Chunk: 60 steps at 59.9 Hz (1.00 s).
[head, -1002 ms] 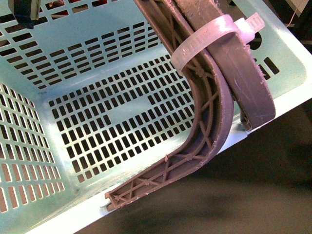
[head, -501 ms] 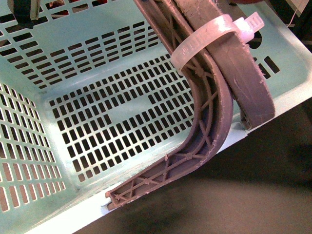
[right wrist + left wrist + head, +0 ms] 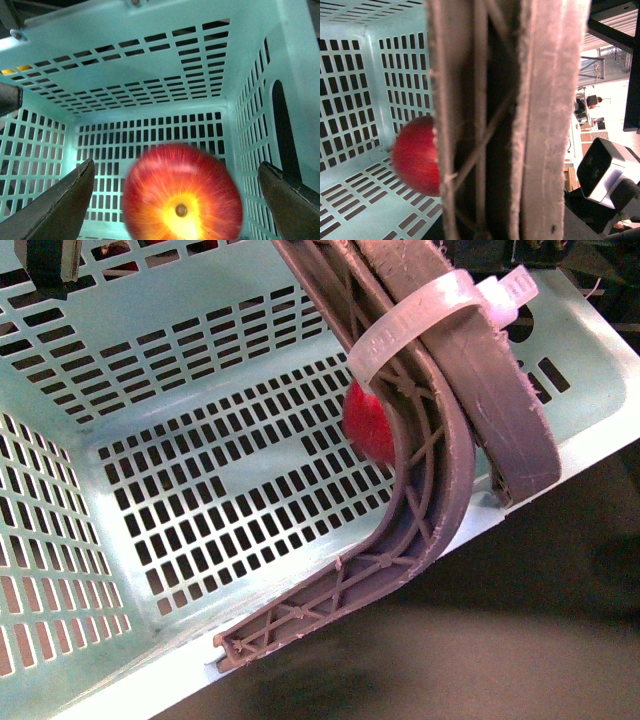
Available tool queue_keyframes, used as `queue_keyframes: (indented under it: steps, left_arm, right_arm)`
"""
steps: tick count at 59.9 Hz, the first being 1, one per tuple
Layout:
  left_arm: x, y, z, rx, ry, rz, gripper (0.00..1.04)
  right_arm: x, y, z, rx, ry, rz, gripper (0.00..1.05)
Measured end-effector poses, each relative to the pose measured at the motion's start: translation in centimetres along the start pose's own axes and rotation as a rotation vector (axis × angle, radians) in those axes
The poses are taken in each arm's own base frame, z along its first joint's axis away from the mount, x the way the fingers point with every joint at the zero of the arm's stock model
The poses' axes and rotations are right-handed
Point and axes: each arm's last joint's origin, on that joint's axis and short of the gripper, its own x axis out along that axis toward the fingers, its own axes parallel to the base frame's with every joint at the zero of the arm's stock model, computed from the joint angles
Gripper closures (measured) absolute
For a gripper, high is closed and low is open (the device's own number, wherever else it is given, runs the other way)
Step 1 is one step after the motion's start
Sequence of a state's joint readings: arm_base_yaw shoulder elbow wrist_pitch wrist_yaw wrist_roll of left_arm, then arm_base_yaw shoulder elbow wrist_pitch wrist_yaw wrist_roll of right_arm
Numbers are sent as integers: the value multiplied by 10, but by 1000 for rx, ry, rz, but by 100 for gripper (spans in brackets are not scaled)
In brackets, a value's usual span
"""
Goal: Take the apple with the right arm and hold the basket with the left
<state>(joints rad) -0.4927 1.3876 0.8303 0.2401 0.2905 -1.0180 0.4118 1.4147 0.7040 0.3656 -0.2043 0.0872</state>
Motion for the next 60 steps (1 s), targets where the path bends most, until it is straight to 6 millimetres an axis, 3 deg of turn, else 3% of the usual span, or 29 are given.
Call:
queue_keyframes:
  steps: [9,17,24,32,51,56,60]
  left_arm:
    - [2,1,0,-1,2,6,89]
    - [2,1,0,0,-1,7,89]
    - [2,2,0,-2,-1,7,89]
    - [2,1,-1,-9,13,-2,89]
    - [2,2,0,-2,0,6,89]
    - [2,1,0,-3,2,5,89]
    - [2,1,0,-3,1,5,89]
  right_arm:
    - [-14,-12,5,18,-59,-99,9]
    - [-49,-39,9,81,-167,-317,9]
    - [-58,-45,10,94,-194,-363,9]
    - [-74,-48,-12,-7,-370,-575,35]
    - [-107,-47,-51,-36,-364,-593,84]
    - [-117,-45,-61,-41,-369,-588,103]
    - [-122,-44,-67,-43,-367,-588,103]
